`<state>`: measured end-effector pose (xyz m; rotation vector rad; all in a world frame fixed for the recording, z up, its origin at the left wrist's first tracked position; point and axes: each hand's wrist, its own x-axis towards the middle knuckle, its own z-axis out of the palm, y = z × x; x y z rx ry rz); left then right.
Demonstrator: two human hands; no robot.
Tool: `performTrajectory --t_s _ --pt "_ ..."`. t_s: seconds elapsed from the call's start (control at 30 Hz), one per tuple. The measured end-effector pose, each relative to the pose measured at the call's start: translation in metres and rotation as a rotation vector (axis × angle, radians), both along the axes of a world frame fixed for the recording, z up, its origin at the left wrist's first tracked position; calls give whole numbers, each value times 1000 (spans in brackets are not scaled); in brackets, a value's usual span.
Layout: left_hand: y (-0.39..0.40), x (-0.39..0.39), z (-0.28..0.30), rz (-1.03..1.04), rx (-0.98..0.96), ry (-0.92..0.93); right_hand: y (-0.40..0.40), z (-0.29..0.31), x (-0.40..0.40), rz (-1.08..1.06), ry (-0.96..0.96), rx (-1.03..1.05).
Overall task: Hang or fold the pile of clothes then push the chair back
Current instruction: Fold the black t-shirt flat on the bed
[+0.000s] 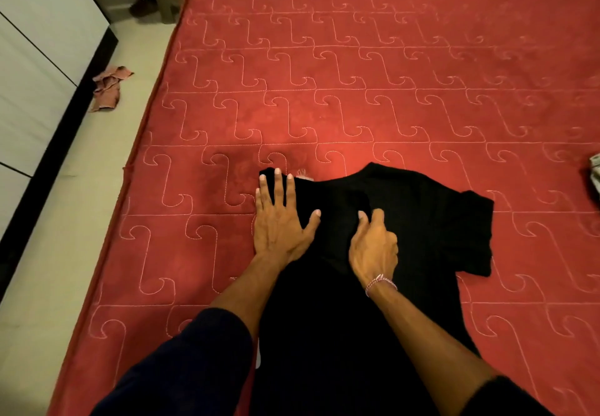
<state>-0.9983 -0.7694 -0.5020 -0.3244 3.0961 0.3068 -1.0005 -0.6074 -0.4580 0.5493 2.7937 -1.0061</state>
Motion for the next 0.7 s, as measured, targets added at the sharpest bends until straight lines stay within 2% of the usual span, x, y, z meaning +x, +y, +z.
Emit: performTrajectory --t_s 0.13,0.23,0.33,0.4,0.43,0.5,0.53,0.6,0.7 --pt "-1 -2 4 -7 36 -52 1 7 0 -59 -22 47" --pt "-9 -5 12 -31 127 -75 -3 15 1 -25 26 80" --pt "-14 3 27 8 271 130 -19 30 9 64 125 91" --pt "-15 4 37 112 502 271 -34 40 16 159 148 112" --pt "-16 3 43 191 695 250 -43 42 22 236 161 105" --pt "-20 1 49 362 1101 58 -62 40 34 446 166 29" --pt "-22 1 50 412 1189 -40 -70 37 41 545 132 -6" --pt "-25 4 46 407 1153 -80 -77 27 55 678 69 12" --pt "-35 4 40 442 1125 -42 -72 15 78 747 133 152"
